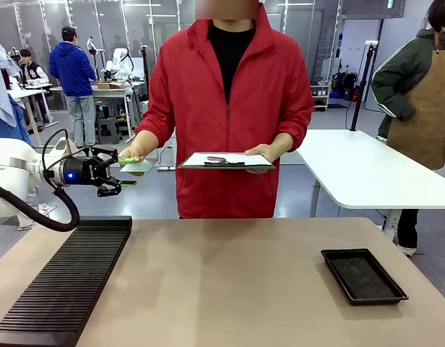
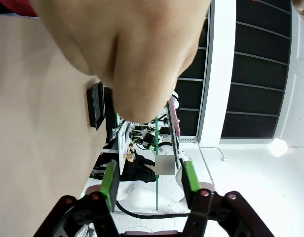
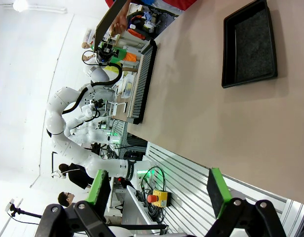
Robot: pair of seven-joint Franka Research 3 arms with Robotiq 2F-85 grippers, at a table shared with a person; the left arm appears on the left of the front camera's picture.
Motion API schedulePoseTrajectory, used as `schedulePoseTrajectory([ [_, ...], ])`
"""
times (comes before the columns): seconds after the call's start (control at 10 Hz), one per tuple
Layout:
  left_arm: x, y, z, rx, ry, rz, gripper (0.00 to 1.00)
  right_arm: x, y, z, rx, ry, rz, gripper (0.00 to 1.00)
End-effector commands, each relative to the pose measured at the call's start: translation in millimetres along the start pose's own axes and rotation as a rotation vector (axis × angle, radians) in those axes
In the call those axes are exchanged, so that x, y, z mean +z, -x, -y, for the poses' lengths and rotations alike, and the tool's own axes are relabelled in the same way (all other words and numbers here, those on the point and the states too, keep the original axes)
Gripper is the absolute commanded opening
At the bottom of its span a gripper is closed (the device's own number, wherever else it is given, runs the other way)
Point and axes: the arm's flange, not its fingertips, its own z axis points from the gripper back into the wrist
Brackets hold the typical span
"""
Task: Inspect the PCB.
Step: Release the Blank PCB you were holding.
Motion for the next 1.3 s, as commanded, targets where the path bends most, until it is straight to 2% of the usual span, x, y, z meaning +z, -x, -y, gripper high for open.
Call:
schedulePoseTrajectory([
  [0.0, -0.4, -1.0, 0.9, 0.004, 0.011, -0.011, 1.00, 0.8, -0.2, -1.4, 0.020, -0.014, 0.011, 1.00],
  [0.2, -0.1, -1.6, 1.6, 0.006, 0.015, -0.012, 0.97, 0.8, -0.2, -1.4, 0.020, -0.014, 0.011, 1.00],
  [0.3, -0.2, -1.9, 2.0, 0.009, 0.017, -0.014, 1.00, 0.8, -0.2, -1.4, 0.020, -0.014, 0.011, 1.00],
  [0.5, -1.4, -0.7, 2.4, -0.012, 0.019, -0.035, 1.00, 0.8, -0.2, -1.4, 0.020, -0.014, 0.011, 1.00],
  [0.6, -0.4, 0.2, 0.1, 0.001, 0.001, -0.002, 1.00, 0.8, -0.2, -1.4, 0.020, -0.014, 0.011, 1.00],
  [1.2, -0.4, 0.2, 0.1, 0.001, 0.001, -0.002, 1.00, 0.8, -0.2, -1.4, 0.020, -0.014, 0.011, 1.00],
])
